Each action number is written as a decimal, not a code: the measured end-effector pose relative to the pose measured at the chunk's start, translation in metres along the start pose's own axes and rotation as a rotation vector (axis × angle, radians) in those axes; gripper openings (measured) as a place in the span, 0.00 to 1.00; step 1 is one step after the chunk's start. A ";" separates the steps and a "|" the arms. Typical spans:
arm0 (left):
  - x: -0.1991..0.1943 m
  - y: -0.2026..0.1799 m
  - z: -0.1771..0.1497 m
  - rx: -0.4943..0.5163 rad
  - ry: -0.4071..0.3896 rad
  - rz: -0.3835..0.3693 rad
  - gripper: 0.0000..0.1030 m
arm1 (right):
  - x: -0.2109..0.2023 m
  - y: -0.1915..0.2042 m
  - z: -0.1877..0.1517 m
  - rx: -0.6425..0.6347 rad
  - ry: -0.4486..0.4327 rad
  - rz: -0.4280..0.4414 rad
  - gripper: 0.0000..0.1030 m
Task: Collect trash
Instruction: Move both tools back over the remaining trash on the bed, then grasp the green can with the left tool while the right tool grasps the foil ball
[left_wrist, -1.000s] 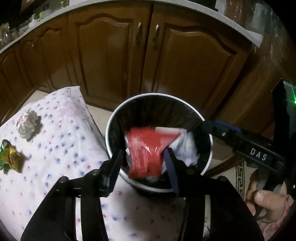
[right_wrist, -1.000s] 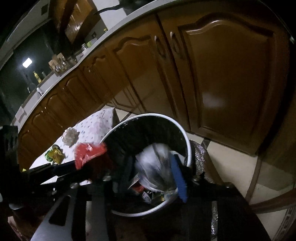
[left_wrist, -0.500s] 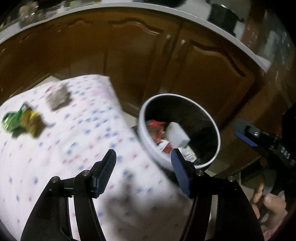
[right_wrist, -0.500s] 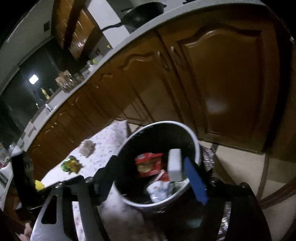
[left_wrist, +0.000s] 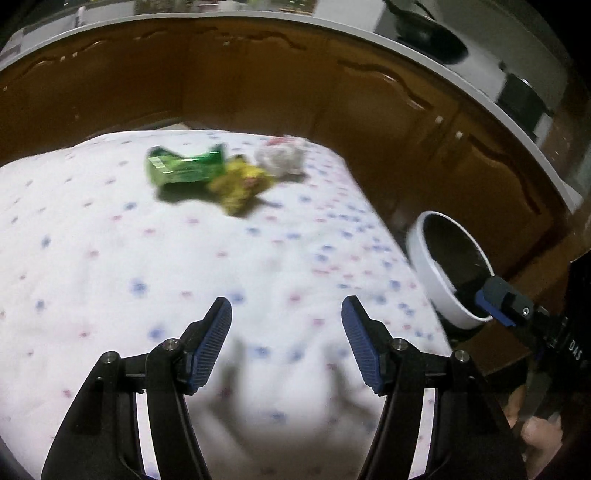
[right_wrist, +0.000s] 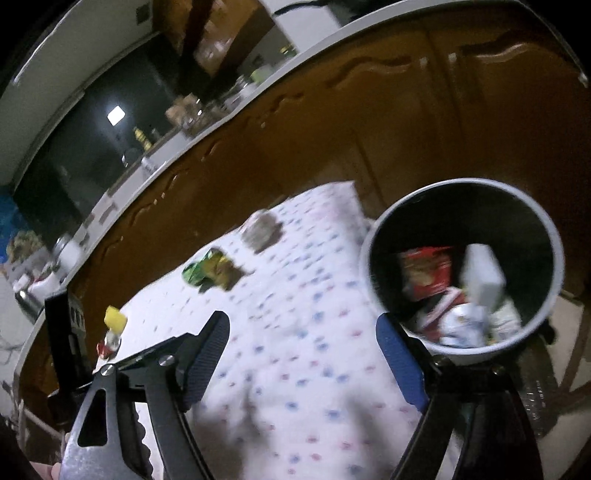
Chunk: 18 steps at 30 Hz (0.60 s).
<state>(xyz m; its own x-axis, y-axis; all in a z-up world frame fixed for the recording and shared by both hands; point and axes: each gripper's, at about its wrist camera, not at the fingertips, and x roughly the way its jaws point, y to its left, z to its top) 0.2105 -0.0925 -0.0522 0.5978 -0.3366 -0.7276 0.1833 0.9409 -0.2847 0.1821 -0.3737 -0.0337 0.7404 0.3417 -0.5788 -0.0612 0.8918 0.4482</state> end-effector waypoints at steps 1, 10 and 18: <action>-0.001 0.009 0.000 -0.016 0.000 0.002 0.61 | 0.006 0.005 0.000 -0.006 0.009 0.006 0.81; -0.008 0.059 0.013 -0.075 -0.026 0.059 0.61 | 0.052 0.038 0.006 -0.025 0.052 0.034 0.81; 0.012 0.091 0.040 -0.125 0.008 0.063 0.62 | 0.084 0.047 0.028 0.000 0.070 0.071 0.81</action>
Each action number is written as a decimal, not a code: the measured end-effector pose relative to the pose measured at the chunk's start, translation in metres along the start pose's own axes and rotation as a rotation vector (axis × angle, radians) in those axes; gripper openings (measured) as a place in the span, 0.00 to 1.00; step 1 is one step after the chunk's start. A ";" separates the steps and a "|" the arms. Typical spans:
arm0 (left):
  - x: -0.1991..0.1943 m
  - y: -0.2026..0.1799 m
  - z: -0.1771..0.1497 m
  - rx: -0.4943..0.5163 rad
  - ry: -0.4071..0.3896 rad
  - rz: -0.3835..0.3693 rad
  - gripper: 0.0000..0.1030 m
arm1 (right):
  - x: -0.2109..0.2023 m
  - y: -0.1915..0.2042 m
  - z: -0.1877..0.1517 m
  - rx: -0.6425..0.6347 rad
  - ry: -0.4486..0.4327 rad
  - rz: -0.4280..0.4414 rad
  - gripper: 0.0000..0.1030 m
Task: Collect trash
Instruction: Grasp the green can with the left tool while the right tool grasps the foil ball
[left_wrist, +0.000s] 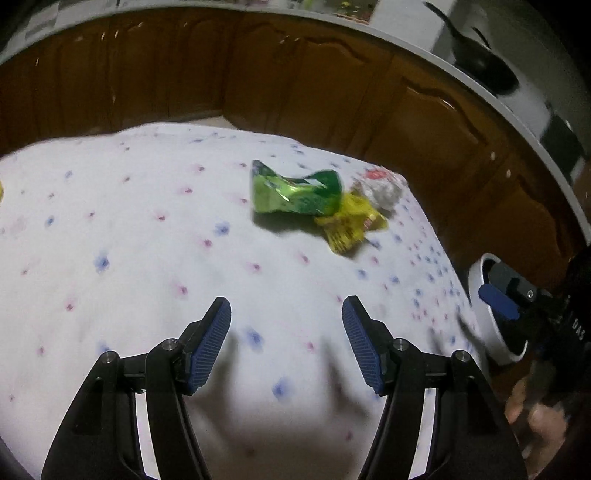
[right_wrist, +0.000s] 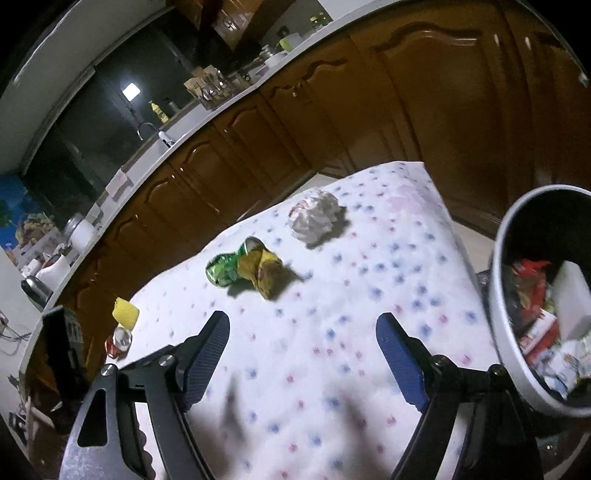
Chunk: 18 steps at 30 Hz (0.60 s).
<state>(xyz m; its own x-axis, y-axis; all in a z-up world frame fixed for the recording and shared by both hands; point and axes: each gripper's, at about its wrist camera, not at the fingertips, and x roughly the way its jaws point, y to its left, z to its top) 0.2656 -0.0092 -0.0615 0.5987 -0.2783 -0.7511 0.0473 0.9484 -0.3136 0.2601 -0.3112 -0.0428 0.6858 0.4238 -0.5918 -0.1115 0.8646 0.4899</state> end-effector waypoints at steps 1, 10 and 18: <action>0.002 0.005 0.006 -0.024 -0.001 -0.012 0.62 | 0.004 -0.001 0.004 0.011 -0.004 0.003 0.81; 0.032 0.027 0.066 -0.113 -0.045 0.012 0.63 | 0.053 -0.002 0.056 0.025 -0.052 -0.040 0.81; 0.076 0.028 0.100 -0.066 -0.016 0.083 0.63 | 0.114 -0.002 0.085 -0.012 0.007 -0.107 0.79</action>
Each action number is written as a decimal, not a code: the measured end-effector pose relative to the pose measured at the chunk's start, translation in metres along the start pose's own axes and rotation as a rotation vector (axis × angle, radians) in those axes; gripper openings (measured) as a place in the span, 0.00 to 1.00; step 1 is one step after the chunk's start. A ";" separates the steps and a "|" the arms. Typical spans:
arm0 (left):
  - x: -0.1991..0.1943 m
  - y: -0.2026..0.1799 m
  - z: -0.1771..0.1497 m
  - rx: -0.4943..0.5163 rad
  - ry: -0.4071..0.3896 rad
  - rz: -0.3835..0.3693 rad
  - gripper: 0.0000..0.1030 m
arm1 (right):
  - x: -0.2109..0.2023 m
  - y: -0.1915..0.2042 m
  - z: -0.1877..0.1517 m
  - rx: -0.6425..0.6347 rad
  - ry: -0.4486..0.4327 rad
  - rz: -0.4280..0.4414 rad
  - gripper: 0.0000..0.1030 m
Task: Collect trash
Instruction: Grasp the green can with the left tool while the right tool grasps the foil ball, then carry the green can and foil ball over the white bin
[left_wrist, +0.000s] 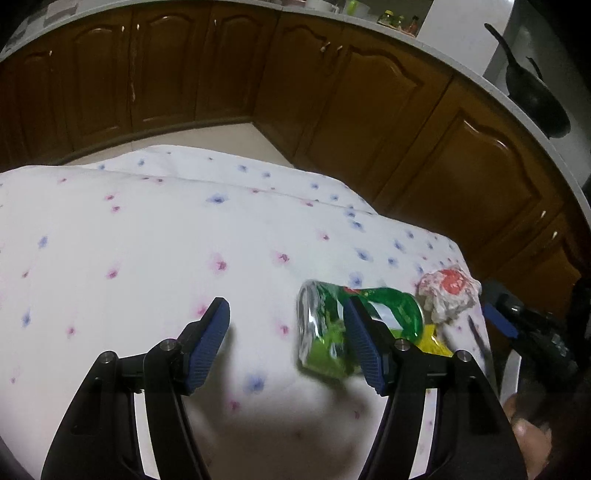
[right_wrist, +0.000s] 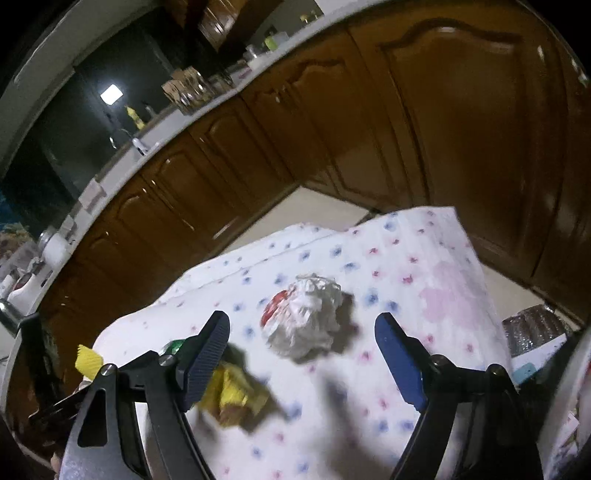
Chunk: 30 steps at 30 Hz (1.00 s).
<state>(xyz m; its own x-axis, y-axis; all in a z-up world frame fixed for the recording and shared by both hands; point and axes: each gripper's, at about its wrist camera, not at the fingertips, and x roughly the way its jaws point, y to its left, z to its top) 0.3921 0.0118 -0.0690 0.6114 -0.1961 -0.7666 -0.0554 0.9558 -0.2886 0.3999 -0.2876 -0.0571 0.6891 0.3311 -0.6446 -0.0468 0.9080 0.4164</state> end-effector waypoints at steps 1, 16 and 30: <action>0.002 -0.002 -0.001 0.005 0.007 -0.004 0.60 | 0.008 -0.001 0.001 0.001 0.015 -0.008 0.79; -0.041 -0.038 -0.049 0.159 -0.035 -0.110 0.07 | -0.039 0.004 -0.039 -0.058 0.043 0.086 0.36; -0.135 -0.049 -0.101 0.119 -0.117 -0.244 0.07 | -0.154 -0.019 -0.097 -0.041 -0.070 0.089 0.36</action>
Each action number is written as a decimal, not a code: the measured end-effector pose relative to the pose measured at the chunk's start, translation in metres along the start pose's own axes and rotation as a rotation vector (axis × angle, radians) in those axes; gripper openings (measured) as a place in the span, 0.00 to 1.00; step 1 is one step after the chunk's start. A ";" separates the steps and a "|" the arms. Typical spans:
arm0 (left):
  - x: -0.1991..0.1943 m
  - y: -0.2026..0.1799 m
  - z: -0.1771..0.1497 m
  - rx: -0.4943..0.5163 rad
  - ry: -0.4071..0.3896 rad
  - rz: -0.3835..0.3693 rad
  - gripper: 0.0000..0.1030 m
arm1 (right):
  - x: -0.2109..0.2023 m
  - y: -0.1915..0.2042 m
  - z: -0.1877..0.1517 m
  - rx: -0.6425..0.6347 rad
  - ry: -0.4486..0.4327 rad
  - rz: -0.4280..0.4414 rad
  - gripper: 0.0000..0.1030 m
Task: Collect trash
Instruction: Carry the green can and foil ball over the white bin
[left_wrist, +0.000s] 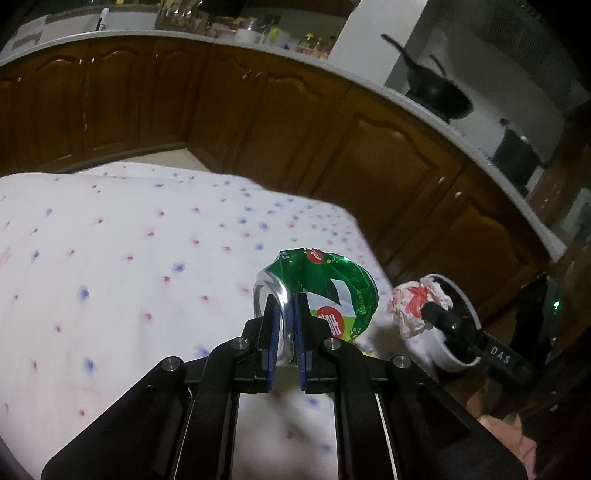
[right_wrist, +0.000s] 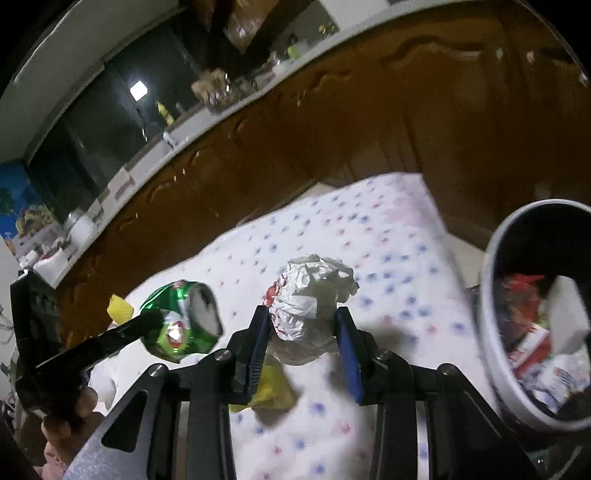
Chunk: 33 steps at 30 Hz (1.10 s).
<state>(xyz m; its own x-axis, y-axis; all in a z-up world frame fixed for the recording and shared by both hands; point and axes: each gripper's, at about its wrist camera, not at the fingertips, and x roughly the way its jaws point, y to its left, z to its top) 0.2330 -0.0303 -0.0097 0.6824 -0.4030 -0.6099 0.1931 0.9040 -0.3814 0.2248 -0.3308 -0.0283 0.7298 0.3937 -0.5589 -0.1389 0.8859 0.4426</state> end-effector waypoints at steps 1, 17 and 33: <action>-0.004 -0.005 -0.001 0.004 -0.004 -0.009 0.07 | -0.008 -0.002 -0.001 0.005 -0.011 0.001 0.36; -0.007 -0.094 -0.024 0.108 0.035 -0.147 0.06 | -0.105 -0.056 -0.034 0.084 -0.110 -0.113 0.36; 0.017 -0.163 -0.040 0.205 0.099 -0.204 0.06 | -0.146 -0.100 -0.038 0.129 -0.160 -0.216 0.37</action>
<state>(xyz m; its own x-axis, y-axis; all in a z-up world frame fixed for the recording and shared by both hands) 0.1846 -0.1902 0.0142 0.5447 -0.5818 -0.6040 0.4638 0.8090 -0.3610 0.1070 -0.4678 -0.0177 0.8309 0.1464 -0.5368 0.1102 0.9024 0.4166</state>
